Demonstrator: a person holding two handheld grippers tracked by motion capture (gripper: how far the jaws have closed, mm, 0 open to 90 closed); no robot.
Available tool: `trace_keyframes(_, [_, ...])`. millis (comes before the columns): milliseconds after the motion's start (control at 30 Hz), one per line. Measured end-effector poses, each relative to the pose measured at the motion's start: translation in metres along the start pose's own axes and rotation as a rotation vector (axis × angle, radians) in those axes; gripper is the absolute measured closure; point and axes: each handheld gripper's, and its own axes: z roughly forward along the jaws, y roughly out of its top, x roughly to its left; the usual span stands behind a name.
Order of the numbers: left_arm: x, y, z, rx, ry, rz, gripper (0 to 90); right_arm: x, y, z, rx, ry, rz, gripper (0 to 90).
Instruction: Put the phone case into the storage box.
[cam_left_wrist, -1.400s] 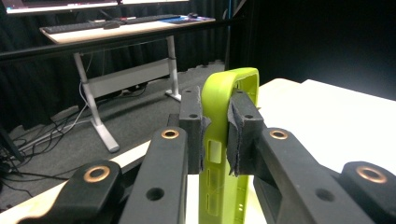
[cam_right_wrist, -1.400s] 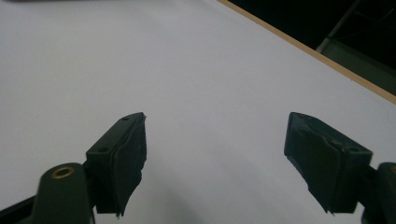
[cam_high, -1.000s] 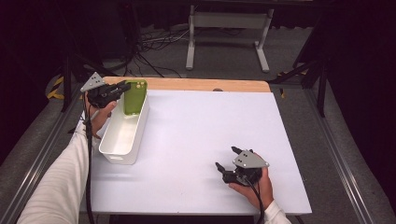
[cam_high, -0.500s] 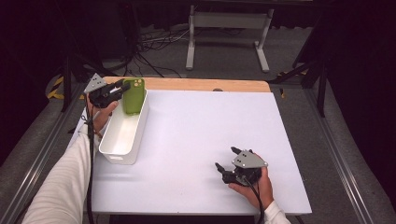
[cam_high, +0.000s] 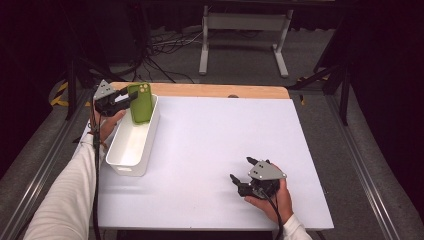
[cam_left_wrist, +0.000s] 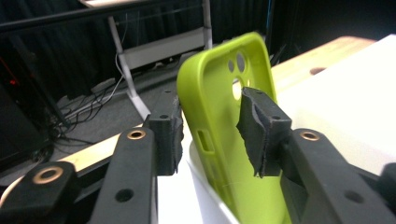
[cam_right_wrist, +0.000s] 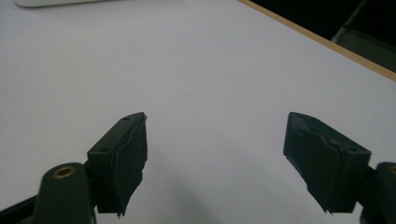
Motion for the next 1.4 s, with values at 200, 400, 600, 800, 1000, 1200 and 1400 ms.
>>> trace_keyframes(200, [0.002, -0.003, 0.002, 0.032, 0.026, -0.001, 52.1, 0.000, 0.001, -0.001, -0.002, 0.003, -0.007, 22.8])
trace_keyframes(400, [0.002, -0.001, -0.001, 0.027, 0.028, -0.011, 49.4, 0.000, 0.001, -0.002, -0.007, 0.003, -0.007, 22.8])
trace_keyframes(600, [0.003, 0.002, -0.009, 0.008, 0.024, -0.032, 45.4, -0.001, 0.002, -0.004, -0.014, -0.002, -0.011, 22.8])
trace_keyframes(800, [0.000, 0.008, -0.017, -0.004, 0.013, -0.030, 41.1, -0.001, 0.003, -0.006, -0.023, -0.009, -0.012, 22.8])
trace_keyframes(1000, [-0.005, 0.015, -0.027, -0.035, 0.004, -0.029, 35.9, -0.001, 0.005, -0.007, -0.039, -0.020, -0.022, 22.8])
trace_keyframes(1200, [-0.011, 0.019, -0.036, -0.050, 0.008, -0.022, 31.4, 0.000, 0.006, -0.008, -0.048, -0.024, -0.026, 22.7])
trace_keyframes(1400, [-0.016, 0.019, -0.041, -0.045, 0.003, -0.017, 27.5, 0.000, 0.007, -0.010, -0.060, -0.029, -0.032, 22.6])
